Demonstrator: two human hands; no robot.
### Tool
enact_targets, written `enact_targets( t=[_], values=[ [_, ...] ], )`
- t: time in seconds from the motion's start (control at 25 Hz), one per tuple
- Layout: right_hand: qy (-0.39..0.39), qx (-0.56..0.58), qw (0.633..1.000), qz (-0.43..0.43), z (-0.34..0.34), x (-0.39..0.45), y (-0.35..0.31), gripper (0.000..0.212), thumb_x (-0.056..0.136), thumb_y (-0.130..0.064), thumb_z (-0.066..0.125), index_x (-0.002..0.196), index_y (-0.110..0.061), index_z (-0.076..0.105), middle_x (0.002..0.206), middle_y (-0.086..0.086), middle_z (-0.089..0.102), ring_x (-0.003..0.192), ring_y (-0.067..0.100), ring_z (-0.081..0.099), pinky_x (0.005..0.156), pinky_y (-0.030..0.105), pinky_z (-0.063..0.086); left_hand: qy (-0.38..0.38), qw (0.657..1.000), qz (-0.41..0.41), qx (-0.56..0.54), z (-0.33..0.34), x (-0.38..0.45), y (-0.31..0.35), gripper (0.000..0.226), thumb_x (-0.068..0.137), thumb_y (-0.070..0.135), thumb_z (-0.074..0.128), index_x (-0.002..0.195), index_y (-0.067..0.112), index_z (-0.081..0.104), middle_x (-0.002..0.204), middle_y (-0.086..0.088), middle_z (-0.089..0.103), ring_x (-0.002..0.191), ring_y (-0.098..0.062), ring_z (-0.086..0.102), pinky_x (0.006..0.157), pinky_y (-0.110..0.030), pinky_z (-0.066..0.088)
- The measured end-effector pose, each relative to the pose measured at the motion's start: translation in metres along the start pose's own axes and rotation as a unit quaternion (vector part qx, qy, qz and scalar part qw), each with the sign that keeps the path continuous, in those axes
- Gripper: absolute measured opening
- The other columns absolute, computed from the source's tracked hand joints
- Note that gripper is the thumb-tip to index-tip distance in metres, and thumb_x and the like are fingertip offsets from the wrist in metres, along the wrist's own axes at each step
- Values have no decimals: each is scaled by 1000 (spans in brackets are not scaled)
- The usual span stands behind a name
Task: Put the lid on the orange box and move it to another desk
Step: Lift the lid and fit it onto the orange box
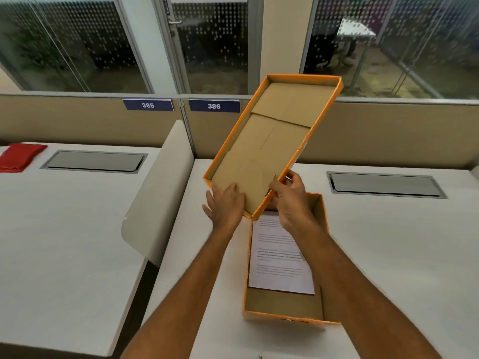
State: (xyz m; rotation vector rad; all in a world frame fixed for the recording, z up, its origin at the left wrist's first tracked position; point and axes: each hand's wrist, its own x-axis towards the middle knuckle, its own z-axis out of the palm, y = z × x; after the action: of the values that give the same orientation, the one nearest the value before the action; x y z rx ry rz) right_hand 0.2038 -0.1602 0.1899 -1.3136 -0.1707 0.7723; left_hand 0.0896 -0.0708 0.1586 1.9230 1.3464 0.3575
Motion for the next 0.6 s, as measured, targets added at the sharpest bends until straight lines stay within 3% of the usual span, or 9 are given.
enact_targets(
  t=[0.04,0.12,0.2,0.28,0.44,0.52,0.6],
  values=[
    [-2,9,1000,-14,-11,-10,-10,52,91,-6,68,137,-20,50,126,4,68,114,28,65,88,43,60,-16,999,33,-24,-2,-12,17,50,105,51,39,151,33,48,169,-4,29,159,-32,19,128,-64,4],
    [-4,13,999,-37,-34,-28,-22,54,89,-11,71,138,-22,51,128,3,67,116,27,65,89,45,61,-74,983,67,-151,-4,-40,52,48,105,57,36,145,36,54,148,4,54,146,-26,43,124,-58,27],
    [-3,-14,998,-66,-50,-50,-31,56,88,-23,76,139,-27,52,131,-1,66,120,25,65,92,51,60,-142,956,67,-248,-5,-68,83,49,105,61,34,144,39,55,139,7,58,138,-22,51,112,-44,42],
    [-25,-46,992,-111,-62,-73,-35,58,87,-34,77,139,-30,53,132,-6,66,119,22,67,89,48,62,-178,938,98,-279,-3,-92,104,48,104,64,34,141,43,56,146,5,59,132,-18,56,109,-43,47],
    [-83,-111,975,-175,-87,-107,-26,56,94,-24,70,147,-29,51,133,-12,64,121,14,66,92,30,59,-156,920,121,-339,7,-121,114,26,106,47,49,118,32,67,124,-8,71,118,-27,69,106,-51,56],
    [-107,-144,968,-178,-102,-116,-17,62,94,-24,70,151,-29,46,142,-10,58,130,12,58,96,25,57,-147,916,102,-358,13,-132,109,29,105,40,54,128,26,65,126,-9,71,118,-30,70,105,-55,56],
    [-119,-172,962,-177,-118,-123,-9,64,94,-25,69,153,-29,43,147,-9,51,131,9,53,90,14,55,-152,914,79,-368,19,-142,102,33,105,36,54,135,24,62,130,-6,71,119,-31,70,104,-56,56]
  ],
)
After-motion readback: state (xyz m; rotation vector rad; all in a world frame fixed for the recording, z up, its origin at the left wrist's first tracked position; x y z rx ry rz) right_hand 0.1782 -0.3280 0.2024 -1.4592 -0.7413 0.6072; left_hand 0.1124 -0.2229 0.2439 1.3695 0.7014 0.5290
